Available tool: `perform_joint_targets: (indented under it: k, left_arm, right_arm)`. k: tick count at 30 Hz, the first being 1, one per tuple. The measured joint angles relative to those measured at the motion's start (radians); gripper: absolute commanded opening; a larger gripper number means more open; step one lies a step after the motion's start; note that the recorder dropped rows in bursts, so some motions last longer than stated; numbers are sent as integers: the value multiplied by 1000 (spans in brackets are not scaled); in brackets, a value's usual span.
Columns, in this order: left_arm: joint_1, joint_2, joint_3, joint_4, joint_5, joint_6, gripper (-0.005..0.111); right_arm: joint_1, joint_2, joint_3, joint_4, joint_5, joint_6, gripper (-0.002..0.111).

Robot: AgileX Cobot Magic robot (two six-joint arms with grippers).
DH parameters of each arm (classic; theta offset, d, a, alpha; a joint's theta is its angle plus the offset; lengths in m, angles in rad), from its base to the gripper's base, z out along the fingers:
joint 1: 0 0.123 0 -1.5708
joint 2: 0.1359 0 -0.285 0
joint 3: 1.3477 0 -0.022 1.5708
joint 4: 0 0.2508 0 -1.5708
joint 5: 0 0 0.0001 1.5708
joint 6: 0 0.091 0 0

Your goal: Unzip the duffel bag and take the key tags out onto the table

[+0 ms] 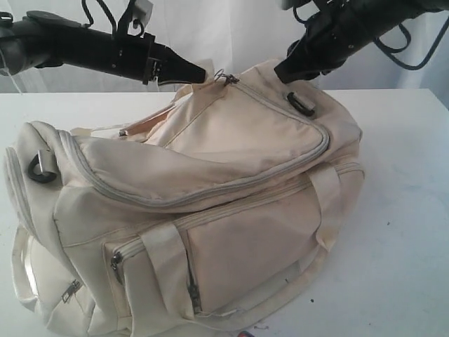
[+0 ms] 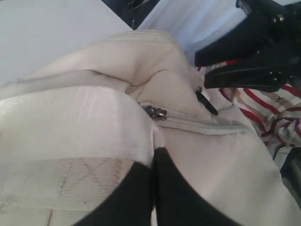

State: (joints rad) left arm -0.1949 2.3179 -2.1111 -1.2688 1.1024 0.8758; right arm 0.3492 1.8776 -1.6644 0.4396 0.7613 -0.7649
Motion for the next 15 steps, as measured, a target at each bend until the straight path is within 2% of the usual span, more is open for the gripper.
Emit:
perform_joint_targets:
  k: [8, 15]
  left_arm:
    - [0, 0, 0, -32, 4, 61, 0]
    - [2, 0, 0, -45, 6, 67, 0]
  right_arm:
    - [52, 9, 0, 53, -270, -206, 42]
    - [138, 80, 0, 65, -304, -268, 42]
